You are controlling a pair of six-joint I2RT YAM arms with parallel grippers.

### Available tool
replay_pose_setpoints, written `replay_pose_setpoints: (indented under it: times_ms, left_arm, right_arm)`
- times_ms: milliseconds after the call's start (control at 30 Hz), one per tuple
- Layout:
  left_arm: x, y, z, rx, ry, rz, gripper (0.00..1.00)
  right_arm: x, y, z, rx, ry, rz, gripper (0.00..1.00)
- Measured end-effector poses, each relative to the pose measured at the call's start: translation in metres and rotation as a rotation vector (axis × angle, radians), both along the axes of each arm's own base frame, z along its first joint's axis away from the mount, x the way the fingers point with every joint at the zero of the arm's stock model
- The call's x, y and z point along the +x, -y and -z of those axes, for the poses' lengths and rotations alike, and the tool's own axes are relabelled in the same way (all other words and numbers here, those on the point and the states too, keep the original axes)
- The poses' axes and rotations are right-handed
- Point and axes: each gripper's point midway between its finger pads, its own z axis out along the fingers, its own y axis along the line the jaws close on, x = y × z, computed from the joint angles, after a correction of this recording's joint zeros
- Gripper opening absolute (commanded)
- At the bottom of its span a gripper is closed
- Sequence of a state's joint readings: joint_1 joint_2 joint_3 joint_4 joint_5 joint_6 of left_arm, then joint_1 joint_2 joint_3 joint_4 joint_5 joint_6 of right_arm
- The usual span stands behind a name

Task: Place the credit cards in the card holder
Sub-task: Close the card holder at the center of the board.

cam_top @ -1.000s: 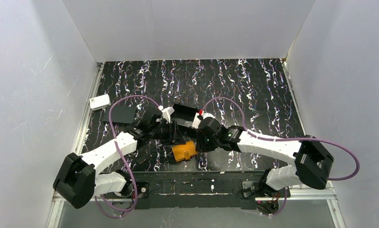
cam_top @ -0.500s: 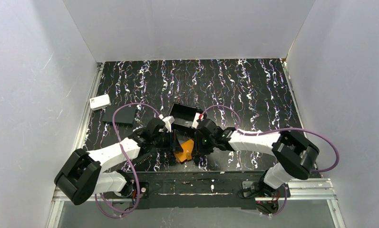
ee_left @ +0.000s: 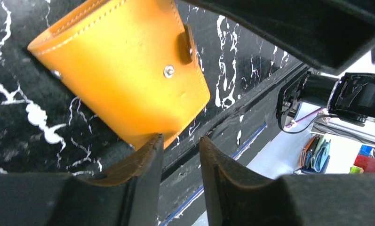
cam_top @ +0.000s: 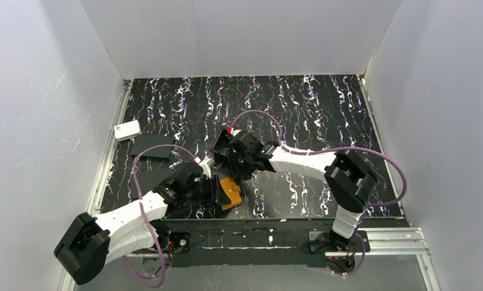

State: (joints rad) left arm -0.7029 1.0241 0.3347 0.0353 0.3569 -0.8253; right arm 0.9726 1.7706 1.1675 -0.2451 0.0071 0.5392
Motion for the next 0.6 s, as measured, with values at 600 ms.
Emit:
replay_pose_setpoints:
  times_ms: [600]
  left_arm:
    - [0.040, -0.020, -0.011, 0.067, -0.069, -0.092, 0.08]
  right_arm:
    - [-0.050, 0.017, -0.016, -0.179, 0.089, -0.014, 0.47]
